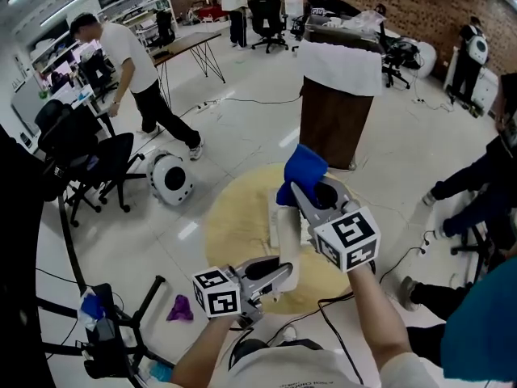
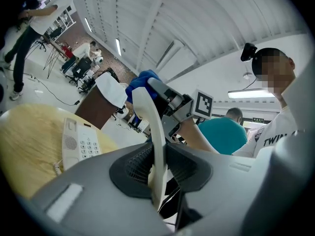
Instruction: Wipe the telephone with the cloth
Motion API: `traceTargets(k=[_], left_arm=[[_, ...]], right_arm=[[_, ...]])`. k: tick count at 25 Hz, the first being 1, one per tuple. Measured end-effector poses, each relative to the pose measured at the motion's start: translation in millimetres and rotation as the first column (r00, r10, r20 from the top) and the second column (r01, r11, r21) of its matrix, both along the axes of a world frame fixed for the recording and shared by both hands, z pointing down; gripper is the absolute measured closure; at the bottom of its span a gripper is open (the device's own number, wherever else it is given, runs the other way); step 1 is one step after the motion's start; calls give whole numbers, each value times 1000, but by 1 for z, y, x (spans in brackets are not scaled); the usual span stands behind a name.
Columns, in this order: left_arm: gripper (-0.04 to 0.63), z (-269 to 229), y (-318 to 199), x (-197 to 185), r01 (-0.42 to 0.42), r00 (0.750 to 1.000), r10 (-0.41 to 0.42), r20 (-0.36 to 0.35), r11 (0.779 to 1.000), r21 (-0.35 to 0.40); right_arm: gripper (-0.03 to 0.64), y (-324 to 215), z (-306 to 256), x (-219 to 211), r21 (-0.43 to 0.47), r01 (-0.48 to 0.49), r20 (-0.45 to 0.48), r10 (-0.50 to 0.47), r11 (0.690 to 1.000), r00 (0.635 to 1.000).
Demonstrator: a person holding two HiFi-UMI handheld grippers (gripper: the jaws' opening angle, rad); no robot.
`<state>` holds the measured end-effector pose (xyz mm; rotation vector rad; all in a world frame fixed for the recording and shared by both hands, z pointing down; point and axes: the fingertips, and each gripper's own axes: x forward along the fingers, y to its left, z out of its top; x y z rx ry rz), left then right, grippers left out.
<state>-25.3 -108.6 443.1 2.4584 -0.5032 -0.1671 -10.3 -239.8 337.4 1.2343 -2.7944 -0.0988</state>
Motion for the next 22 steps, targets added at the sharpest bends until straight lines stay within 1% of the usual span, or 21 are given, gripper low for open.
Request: traceTargets(k=[6, 11, 13, 16, 22], left_arm=[[514, -3, -6, -8, 22, 1000, -22, -20, 1000, -4], [514, -8, -7, -14, 37, 998, -38, -53, 999, -6], [514, -11, -9, -15, 42, 998, -42, -53, 999, -6], [514, -13, -11, -19, 52, 998, -53, -42, 999, -9], [514, -15, -17, -23, 70, 996, -71, -62, 997, -11]], right_arm=[[552, 2, 4, 6, -9, -14, 16, 14, 1000, 1000], [552, 4, 9, 11, -14, -31, 14, 31, 999, 999], [552, 4, 10, 13, -17, -36, 13, 36, 999, 999], [552, 7, 12, 10, -17, -31, 4, 31, 999, 1000], [552, 17, 14, 0, 5, -9, -27, 9, 1000, 1000]])
